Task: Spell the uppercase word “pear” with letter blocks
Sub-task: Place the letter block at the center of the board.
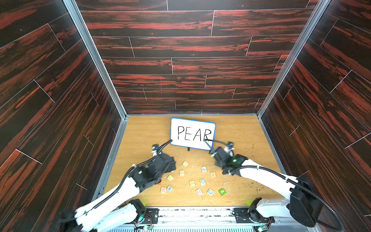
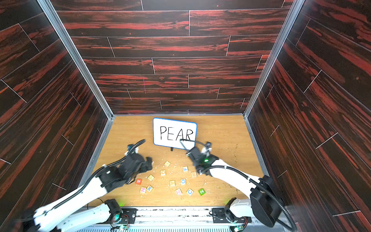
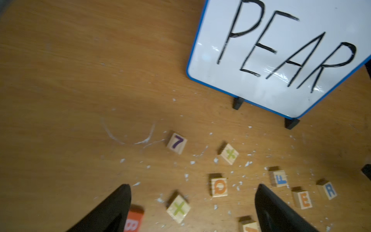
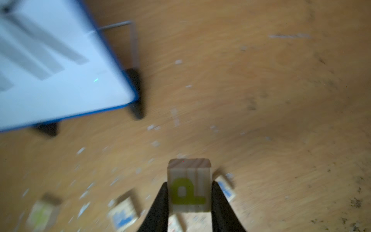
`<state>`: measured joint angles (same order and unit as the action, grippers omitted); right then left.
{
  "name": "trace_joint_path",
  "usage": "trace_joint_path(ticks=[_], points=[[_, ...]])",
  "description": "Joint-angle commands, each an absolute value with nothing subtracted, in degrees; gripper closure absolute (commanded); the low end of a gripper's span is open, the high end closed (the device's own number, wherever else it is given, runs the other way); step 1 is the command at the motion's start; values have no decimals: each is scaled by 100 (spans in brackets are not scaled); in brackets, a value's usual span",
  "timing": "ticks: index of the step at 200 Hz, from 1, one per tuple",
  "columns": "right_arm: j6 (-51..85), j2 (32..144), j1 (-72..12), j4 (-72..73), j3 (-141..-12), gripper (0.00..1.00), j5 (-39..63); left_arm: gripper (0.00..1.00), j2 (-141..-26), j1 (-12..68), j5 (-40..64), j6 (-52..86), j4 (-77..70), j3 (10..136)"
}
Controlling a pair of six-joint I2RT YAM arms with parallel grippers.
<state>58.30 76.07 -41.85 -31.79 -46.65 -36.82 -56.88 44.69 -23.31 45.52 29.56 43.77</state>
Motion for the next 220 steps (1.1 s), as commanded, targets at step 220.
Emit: trace_joint_path(ticks=[220], points=[[6510,8896,-3017,-1328,-4100,46,-2113,1,-6144,4482,-2425,4374,2145,4496]])
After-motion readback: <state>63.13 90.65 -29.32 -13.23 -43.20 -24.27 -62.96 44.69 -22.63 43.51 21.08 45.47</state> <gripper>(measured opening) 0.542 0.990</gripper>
